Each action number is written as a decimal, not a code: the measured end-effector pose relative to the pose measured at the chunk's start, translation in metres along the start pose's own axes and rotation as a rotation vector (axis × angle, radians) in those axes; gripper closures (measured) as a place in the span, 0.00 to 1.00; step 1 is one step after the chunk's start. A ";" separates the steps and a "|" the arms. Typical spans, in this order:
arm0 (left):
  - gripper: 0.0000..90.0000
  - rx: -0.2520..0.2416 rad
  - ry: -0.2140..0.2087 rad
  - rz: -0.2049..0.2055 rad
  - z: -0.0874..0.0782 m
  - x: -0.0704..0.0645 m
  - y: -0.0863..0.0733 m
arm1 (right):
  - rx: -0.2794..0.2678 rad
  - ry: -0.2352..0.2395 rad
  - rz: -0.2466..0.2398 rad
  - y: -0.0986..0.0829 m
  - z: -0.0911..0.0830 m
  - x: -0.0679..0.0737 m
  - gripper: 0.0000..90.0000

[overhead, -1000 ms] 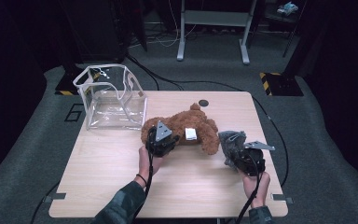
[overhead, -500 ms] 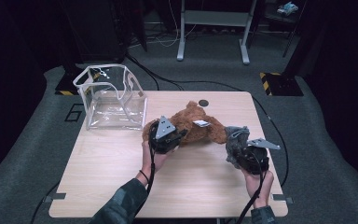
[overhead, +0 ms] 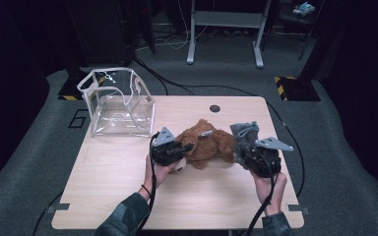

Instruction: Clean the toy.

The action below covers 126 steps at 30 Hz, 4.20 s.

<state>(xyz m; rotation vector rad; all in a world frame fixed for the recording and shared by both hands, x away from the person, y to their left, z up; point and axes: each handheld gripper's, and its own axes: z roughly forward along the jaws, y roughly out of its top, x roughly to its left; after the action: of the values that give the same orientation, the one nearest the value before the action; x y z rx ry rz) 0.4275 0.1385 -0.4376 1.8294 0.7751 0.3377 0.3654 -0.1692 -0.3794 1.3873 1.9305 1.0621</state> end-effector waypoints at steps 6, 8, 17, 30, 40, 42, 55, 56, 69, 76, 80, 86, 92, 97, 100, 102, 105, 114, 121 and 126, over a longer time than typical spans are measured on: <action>0.79 0.027 0.019 -0.027 -0.001 0.012 -0.013 | 0.043 0.079 -0.107 0.038 0.037 0.047 0.83; 0.75 0.039 0.039 -0.023 -0.002 0.012 -0.014 | 0.094 0.079 -0.138 0.050 0.061 0.064 0.83; 0.47 0.019 0.194 0.042 -0.023 0.006 -0.019 | 0.269 0.039 -0.135 0.037 0.126 0.067 0.84; 0.18 0.013 0.497 -0.089 -0.059 -0.002 -0.037 | 0.273 0.045 -0.095 0.024 0.126 0.062 0.84; 0.54 0.046 0.242 -0.202 -0.040 0.037 -0.047 | 0.269 0.045 -0.091 0.019 0.118 0.059 0.84; 0.68 0.053 0.229 -0.188 -0.039 0.039 -0.048 | 0.265 0.044 -0.092 0.018 0.113 0.055 0.84; 0.80 0.068 0.022 -0.087 -0.007 0.032 -0.038 | 0.174 0.033 -0.108 0.041 0.076 0.054 0.84; 0.80 0.070 0.013 -0.082 -0.005 0.032 -0.037 | 0.173 0.041 -0.113 0.042 0.077 0.057 0.84; 0.64 0.093 0.064 -0.047 -0.004 0.029 -0.033 | 0.301 0.045 -0.105 0.015 0.134 0.063 0.84; 0.39 0.114 0.145 -0.053 -0.016 0.019 -0.047 | 0.299 0.048 -0.093 0.012 0.134 0.061 0.84; 0.38 0.176 0.143 -0.078 -0.012 0.014 -0.068 | 0.296 0.052 -0.087 0.011 0.133 0.062 0.84; 0.63 0.222 0.131 -0.137 0.002 0.016 -0.087 | 0.290 0.061 -0.092 0.009 0.128 0.061 0.84; 0.89 0.249 0.159 -0.141 0.004 0.020 -0.090 | 0.268 0.075 -0.090 0.009 0.112 0.058 0.84; 0.93 0.269 0.172 -0.127 0.007 0.021 -0.090 | 0.227 0.094 -0.109 0.016 0.094 0.061 0.84; 0.93 0.271 0.183 -0.119 0.008 0.019 -0.091 | 0.191 0.105 -0.130 0.026 0.080 0.069 0.84; 0.93 0.251 0.187 -0.126 0.008 0.018 -0.092 | 0.164 0.118 -0.149 0.033 0.070 0.077 0.84; 0.93 0.241 0.206 -0.099 0.009 0.017 -0.093 | 0.123 0.142 -0.206 0.044 0.058 0.091 0.84; 0.93 0.244 0.214 -0.072 0.011 0.013 -0.093 | 0.210 0.236 -0.326 0.064 0.109 0.139 0.84; 0.93 0.246 0.218 -0.063 0.010 0.014 -0.093 | 0.257 0.179 -0.236 0.052 0.130 0.119 0.84; 0.93 0.254 0.209 -0.065 0.010 0.014 -0.092 | 0.273 0.096 -0.211 0.043 0.128 0.092 0.84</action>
<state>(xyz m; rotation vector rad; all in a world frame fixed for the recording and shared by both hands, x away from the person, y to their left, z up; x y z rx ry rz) 0.4116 0.1608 -0.5275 2.0217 1.0600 0.4076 0.4580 -0.0386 -0.4117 1.2521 2.3031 0.8007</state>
